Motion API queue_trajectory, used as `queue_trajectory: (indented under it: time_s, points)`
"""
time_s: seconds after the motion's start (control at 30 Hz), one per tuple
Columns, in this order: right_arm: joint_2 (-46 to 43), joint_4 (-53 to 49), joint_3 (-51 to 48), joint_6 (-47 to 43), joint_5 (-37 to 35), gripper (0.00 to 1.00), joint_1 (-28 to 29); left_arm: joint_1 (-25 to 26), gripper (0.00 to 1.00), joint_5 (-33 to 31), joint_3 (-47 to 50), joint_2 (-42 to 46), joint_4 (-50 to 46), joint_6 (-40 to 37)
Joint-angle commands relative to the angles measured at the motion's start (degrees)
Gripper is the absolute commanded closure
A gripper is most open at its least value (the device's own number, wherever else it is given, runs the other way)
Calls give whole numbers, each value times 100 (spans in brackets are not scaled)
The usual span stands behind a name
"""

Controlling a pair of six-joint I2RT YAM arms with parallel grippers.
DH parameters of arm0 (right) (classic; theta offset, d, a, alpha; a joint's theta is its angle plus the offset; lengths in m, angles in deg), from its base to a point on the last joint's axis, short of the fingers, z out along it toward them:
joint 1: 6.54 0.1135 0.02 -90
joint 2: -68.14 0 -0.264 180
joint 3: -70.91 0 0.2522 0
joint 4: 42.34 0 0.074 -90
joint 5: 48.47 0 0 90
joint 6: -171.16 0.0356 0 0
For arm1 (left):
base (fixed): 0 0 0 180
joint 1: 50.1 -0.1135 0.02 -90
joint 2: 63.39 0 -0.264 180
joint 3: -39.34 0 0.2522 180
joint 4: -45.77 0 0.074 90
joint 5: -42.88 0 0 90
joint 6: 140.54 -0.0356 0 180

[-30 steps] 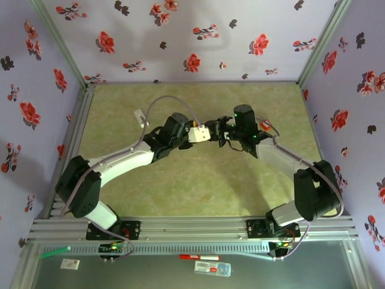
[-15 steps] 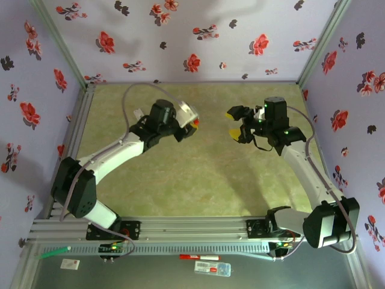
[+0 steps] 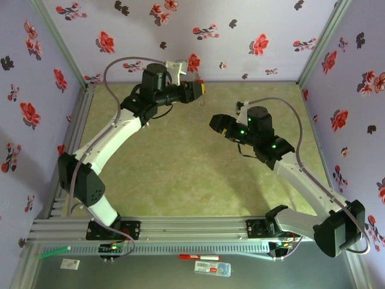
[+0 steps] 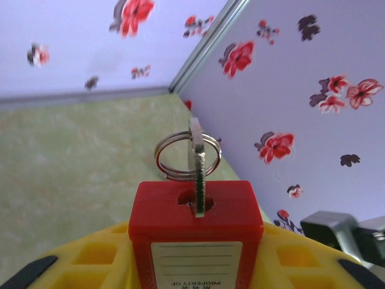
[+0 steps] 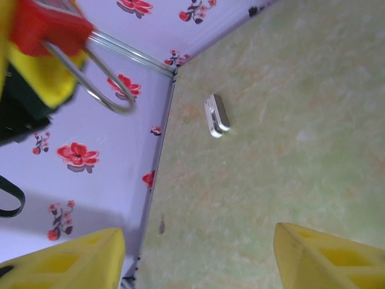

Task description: Unlock with the key

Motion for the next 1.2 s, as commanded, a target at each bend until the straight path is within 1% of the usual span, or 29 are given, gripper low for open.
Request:
queue_trajectory:
  time_s: [0.0, 0.07, 0.13, 0.27, 0.47, 0.53, 0.7, 0.8, 0.93, 1.17]
  points:
    - [217, 629, 245, -595, -326, 36, 121, -12, 100, 202, -149, -89, -403, 546]
    - [366, 718, 361, -719, -369, 40, 171, -3, 100, 207, -143, -114, -432, 600]
    - [572, 649, 546, -760, -347, 45, 173, 30, 100, 204, -139, -108, -437, 594]
    - [833, 793, 671, -743, -325, 51, 190, 74, 100, 200, -136, -124, -482, 651]
    - [1187, 823, 930, -749, -273, 62, 190, 138, 100, 213, -86, -133, -508, 690]
    - [1257, 831, 973, -717, -255, 68, 190, 138, 100, 207, -83, -137, -513, 710]
    - [1294, 632, 960, -726, -231, 88, 274, 100, 100, 213, -132, -180, -507, 816]
    - [1209, 373, 823, -776, -285, 95, 376, -6, 100, 207, -228, -212, -466, 973]
    - [1084, 283, 480, -717, -347, 100, 477, -116, 100, 279, -433, -254, -367, 991]
    - [891, 437, -48, -476, -345, 100, 524, -249, 100, 488, -687, -327, -197, 1171]
